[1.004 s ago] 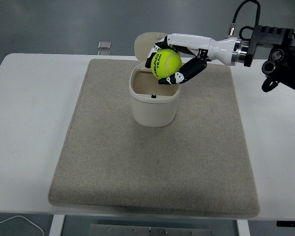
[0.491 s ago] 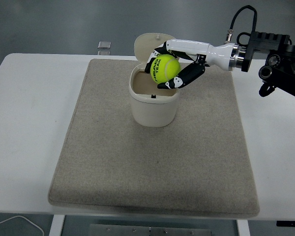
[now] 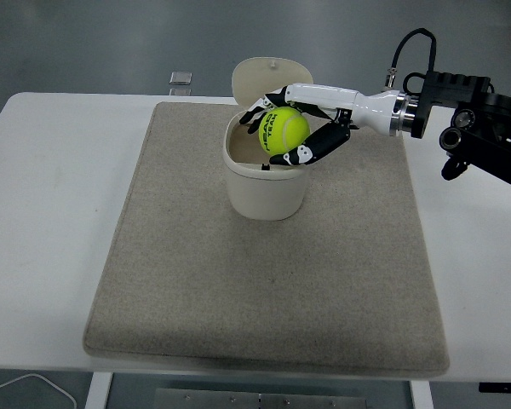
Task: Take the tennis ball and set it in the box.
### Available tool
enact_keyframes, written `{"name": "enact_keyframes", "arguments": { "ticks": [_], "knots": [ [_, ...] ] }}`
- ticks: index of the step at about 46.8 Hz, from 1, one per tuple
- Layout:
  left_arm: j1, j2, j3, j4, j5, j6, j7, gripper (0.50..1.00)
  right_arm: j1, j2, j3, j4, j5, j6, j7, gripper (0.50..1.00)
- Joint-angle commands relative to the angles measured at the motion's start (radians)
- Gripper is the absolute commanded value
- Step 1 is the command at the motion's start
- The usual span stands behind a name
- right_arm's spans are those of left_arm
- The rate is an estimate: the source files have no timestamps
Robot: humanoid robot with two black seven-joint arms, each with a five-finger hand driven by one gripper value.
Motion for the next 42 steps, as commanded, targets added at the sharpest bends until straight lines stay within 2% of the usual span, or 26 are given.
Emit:
{"name": "enact_keyframes", "arguments": {
  "ticks": [1,30,37,42],
  "knots": [
    [0.000,0.000,0.000,0.000,0.000,0.000,0.000,0.996,-0.006,0.000,0.000,-0.003,0.000,-0.001,0.000,0.854],
    [0.000,0.000,0.000,-0.001,0.000,0.000,0.000,0.996,-0.009,0.000,0.000,-0.003,0.006,-0.017,0.000,0.856],
    [0.000,0.000,0.000,-0.001,0.000,0.000,0.000,0.996,0.002,-0.015,0.000,-0.003,0.020,0.029,0.000,0.856],
    [0.000,0.000,0.000,-0.001,0.000,0.000,0.000,0.996,0.006,-0.038,0.014,0.000,0.023,0.146,0.000,0.856]
  ]
}}
